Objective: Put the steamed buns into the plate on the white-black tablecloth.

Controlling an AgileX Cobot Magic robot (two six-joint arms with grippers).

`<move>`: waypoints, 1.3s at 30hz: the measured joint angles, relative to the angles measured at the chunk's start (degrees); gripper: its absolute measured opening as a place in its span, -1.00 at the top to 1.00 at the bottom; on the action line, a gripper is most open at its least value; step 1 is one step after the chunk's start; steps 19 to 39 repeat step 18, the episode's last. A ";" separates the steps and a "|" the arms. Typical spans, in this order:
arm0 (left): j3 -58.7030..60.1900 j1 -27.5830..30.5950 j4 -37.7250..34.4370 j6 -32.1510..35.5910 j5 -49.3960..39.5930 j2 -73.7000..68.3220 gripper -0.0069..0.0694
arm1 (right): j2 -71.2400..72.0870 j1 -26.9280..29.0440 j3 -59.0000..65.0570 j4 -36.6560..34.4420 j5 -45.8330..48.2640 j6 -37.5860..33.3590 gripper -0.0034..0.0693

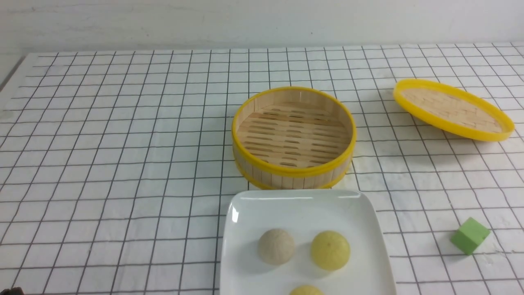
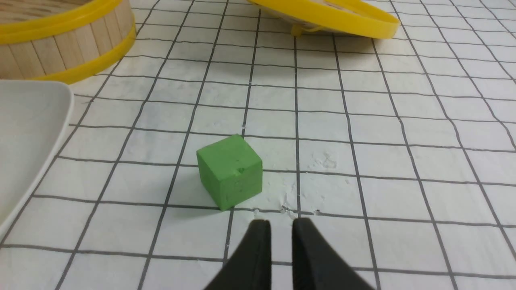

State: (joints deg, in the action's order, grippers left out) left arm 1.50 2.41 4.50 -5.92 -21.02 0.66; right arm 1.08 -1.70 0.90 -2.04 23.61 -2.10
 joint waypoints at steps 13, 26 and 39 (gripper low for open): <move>0.00 0.00 0.00 0.05 0.00 0.00 0.56 | 0.00 0.00 0.00 0.00 0.00 0.00 0.57; 0.00 0.00 0.00 0.05 0.00 0.00 0.55 | 0.00 0.00 0.00 0.00 0.00 -0.16 0.56; 0.00 0.00 0.00 0.05 0.00 0.00 0.55 | 0.00 0.00 0.00 0.00 0.00 -0.16 0.56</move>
